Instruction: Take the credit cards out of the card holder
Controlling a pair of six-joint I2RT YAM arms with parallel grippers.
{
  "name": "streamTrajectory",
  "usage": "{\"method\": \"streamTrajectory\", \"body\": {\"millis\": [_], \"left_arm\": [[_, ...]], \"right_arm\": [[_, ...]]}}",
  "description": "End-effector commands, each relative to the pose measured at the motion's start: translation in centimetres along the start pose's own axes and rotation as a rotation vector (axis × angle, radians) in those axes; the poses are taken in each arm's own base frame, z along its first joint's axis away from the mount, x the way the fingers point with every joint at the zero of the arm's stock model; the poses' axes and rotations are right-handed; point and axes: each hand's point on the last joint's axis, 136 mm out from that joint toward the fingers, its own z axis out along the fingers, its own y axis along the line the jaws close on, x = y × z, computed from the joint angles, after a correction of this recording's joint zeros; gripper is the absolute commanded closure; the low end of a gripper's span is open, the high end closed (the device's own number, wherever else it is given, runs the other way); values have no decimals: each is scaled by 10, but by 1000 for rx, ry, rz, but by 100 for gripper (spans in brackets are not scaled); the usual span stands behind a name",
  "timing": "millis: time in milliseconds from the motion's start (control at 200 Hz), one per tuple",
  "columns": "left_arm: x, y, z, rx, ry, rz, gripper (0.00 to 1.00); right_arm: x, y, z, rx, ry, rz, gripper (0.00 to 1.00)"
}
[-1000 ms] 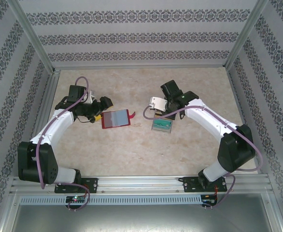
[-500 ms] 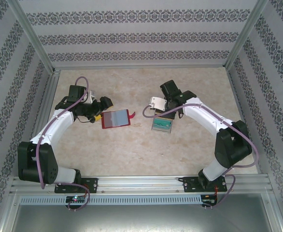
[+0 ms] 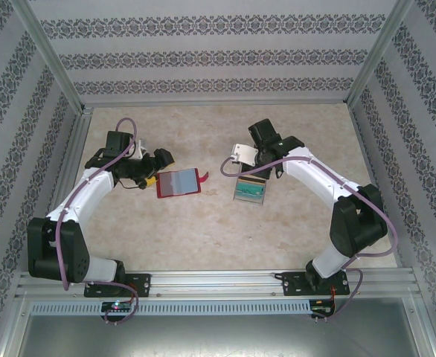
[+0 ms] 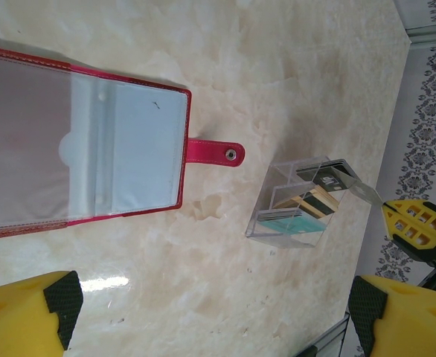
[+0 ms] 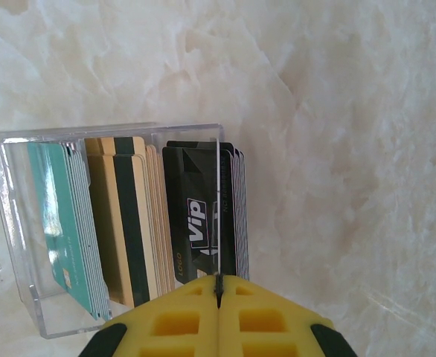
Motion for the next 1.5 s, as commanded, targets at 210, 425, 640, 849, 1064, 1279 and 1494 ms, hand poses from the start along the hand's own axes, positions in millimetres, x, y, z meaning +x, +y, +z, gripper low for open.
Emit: {"method": "streamTrajectory", "body": {"millis": [210, 425, 640, 849, 1064, 1279, 1494], "left_arm": [[2, -6, 5, 24, 13, 16, 6], [2, -5, 5, 22, 14, 16, 6], [2, -4, 6, 18, 15, 15, 6], [2, -4, 6, 18, 17, 15, 6], [2, -4, 7, 20, 19, 12, 6], [2, -4, 6, 20, 18, 13, 6], [1, -4, 7, 17, 19, 16, 5]], "right_arm": [[8, 8, 18, -43, 22, 15, 100], [13, 12, 28, -61, 35, 25, 100], [14, 13, 33, -68, 43, 37, 100], [19, 12, 38, -52, 68, 56, 89], [22, -3, 44, 22, 101, 79, 81], [25, -26, 43, 119, 123, 135, 79], [17, -50, 22, 169, 68, 331, 75]]}}
